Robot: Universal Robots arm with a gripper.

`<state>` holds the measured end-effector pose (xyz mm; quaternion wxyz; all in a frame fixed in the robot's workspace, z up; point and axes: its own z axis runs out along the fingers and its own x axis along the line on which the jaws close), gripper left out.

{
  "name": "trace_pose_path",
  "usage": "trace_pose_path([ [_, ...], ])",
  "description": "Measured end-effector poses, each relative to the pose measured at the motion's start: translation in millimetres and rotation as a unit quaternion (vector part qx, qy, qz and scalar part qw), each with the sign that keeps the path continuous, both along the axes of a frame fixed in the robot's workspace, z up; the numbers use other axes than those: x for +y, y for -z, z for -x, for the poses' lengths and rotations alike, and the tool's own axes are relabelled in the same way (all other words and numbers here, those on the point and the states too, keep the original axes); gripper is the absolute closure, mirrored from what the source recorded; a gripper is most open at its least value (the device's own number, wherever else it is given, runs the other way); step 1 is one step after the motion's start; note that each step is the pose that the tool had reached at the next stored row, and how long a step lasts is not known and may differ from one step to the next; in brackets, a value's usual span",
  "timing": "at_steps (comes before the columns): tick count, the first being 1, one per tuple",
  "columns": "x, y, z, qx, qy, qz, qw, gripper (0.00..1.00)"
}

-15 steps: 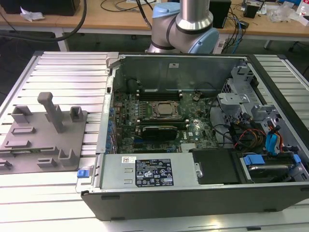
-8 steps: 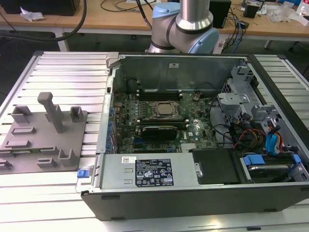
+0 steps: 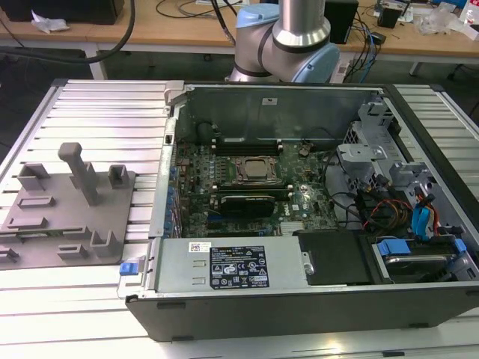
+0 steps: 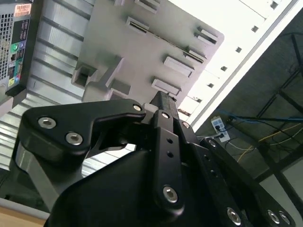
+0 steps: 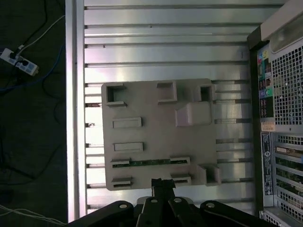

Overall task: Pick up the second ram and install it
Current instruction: 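Pick up the second ram and move it above second insertion slot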

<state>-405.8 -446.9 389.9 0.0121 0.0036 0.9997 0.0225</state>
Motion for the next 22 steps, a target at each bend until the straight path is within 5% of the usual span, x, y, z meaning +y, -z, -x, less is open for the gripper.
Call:
trace_pose_path([
  [3,0.0,0.0,0.0,0.0,-0.043,0.0,0.9991,0.89],
  [9,0.0,0.0,0.0,0.0,-0.074,0.0,0.9972,0.89],
  [13,0.0,0.0,0.0,0.0,-0.103,0.0,0.9947,0.89],
  [22,0.0,0.0,0.0,0.0,-0.159,0.0,0.9873,0.89],
])
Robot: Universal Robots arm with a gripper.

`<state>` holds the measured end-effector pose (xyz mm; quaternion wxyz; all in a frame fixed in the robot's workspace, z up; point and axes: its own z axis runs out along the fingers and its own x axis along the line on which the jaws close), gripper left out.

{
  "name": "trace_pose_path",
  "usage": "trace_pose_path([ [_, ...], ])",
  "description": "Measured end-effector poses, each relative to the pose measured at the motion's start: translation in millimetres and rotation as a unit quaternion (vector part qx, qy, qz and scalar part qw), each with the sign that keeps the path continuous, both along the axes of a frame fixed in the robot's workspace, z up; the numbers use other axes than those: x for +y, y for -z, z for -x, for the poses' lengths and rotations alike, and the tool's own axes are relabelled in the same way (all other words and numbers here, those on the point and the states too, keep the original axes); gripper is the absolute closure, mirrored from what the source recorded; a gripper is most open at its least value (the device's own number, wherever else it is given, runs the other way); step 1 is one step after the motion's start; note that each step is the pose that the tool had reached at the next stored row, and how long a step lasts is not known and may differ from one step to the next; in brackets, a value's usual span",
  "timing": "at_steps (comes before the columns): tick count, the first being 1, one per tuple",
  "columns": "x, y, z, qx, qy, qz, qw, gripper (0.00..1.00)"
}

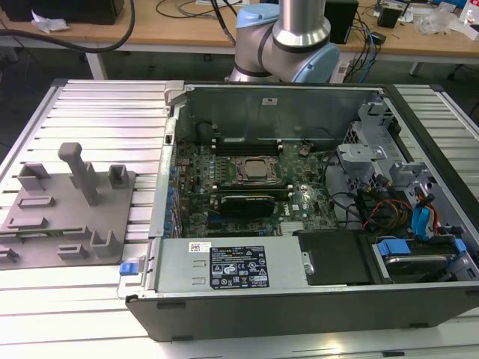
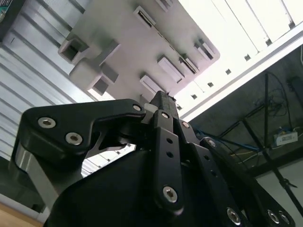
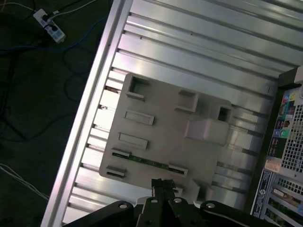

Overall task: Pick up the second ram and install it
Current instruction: 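Pick up the second ram and move it above second insertion slot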

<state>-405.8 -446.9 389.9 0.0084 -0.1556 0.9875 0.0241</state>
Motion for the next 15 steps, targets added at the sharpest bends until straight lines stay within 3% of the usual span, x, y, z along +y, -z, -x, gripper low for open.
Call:
trace_pose_path([
  [7,0.0,0.0,0.0,0.0,-0.028,0.0,0.9996,0.89],
  [15,0.0,0.0,0.0,0.0,-0.064,0.0,0.9979,0.89],
])
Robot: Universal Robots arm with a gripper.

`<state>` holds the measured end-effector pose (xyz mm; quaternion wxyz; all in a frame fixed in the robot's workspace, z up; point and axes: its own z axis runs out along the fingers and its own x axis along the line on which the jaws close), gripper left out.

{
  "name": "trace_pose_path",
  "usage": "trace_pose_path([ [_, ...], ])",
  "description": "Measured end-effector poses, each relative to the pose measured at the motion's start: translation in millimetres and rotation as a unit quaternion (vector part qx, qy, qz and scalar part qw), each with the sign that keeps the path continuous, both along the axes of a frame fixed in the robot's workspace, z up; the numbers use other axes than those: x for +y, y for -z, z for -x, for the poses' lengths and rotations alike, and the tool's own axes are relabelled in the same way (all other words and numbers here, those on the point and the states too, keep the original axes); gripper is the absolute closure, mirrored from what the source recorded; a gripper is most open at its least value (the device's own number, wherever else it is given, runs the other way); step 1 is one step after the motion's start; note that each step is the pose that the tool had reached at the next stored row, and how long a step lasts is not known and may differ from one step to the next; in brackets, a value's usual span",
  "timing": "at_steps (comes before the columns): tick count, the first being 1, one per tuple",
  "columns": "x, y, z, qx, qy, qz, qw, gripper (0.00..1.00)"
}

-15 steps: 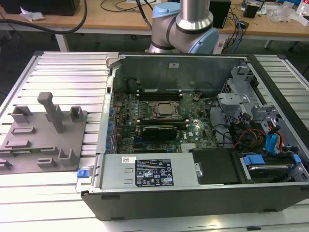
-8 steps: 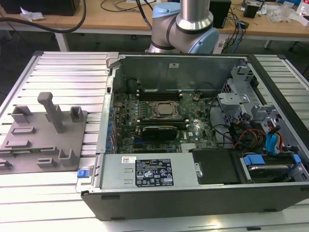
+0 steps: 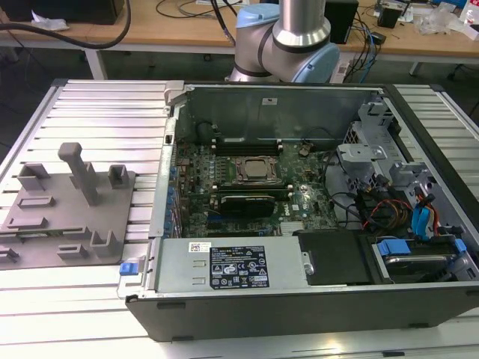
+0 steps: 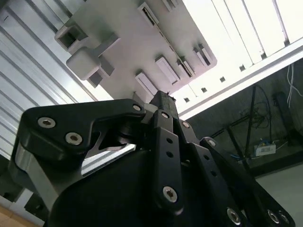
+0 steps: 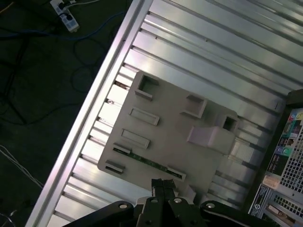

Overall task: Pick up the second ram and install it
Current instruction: 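Pick up the second ram and move it above second insertion slot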

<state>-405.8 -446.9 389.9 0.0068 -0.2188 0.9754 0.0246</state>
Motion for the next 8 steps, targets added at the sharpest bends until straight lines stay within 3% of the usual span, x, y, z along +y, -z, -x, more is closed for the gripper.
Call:
trace_pose_path([
  [8,0.0,0.0,0.0,0.0,-0.029,0.0,0.9996,0.89],
])
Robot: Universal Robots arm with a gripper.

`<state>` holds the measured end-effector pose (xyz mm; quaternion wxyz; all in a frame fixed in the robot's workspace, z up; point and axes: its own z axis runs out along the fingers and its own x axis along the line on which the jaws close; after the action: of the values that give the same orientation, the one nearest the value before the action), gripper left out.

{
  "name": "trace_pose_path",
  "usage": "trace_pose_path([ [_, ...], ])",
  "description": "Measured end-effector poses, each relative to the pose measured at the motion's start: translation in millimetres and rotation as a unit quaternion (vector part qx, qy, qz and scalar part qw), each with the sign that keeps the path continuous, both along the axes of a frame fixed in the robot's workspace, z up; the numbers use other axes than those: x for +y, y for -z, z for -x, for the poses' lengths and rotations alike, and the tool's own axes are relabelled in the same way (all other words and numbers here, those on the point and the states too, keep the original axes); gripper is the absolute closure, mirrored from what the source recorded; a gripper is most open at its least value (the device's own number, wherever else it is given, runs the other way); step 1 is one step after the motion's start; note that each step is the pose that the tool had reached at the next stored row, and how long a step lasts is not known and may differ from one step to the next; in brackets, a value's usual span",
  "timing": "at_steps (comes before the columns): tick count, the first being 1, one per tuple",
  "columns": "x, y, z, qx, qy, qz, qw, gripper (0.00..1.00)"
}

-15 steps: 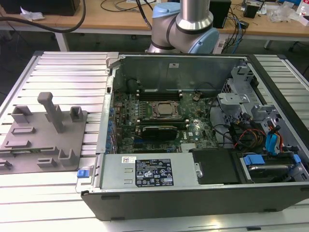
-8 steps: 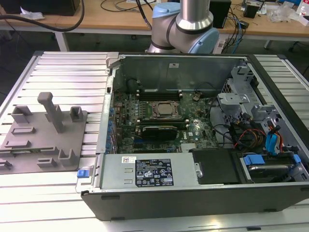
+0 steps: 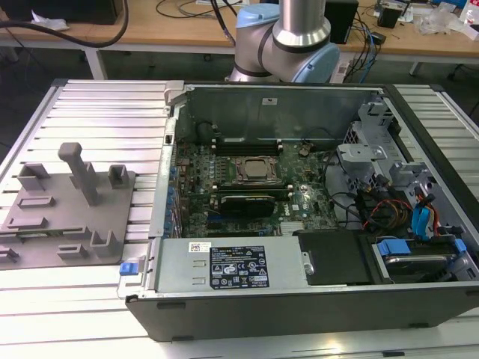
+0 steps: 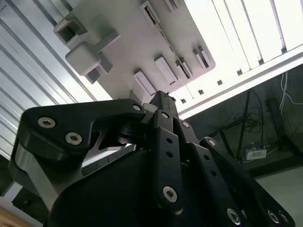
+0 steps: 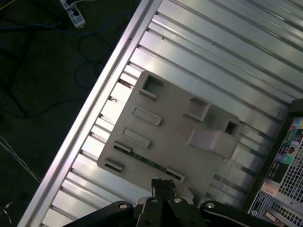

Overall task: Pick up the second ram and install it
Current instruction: 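Pick up the second ram and move it above second insertion slot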

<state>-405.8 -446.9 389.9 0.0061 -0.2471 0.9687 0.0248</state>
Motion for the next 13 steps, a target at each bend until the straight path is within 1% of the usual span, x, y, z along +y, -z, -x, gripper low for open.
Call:
trace_pose_path([
  [6,0.0,0.0,0.0,0.0,-0.022,0.0,0.9997,0.89],
  [8,0.0,0.0,0.0,0.0,-0.034,0.0,0.9994,0.89],
  [11,0.0,0.0,0.0,0.0,-0.044,0.0,0.999,0.89],
  [13,0.0,0.0,0.0,0.0,-0.056,0.0,0.9984,0.89],
])
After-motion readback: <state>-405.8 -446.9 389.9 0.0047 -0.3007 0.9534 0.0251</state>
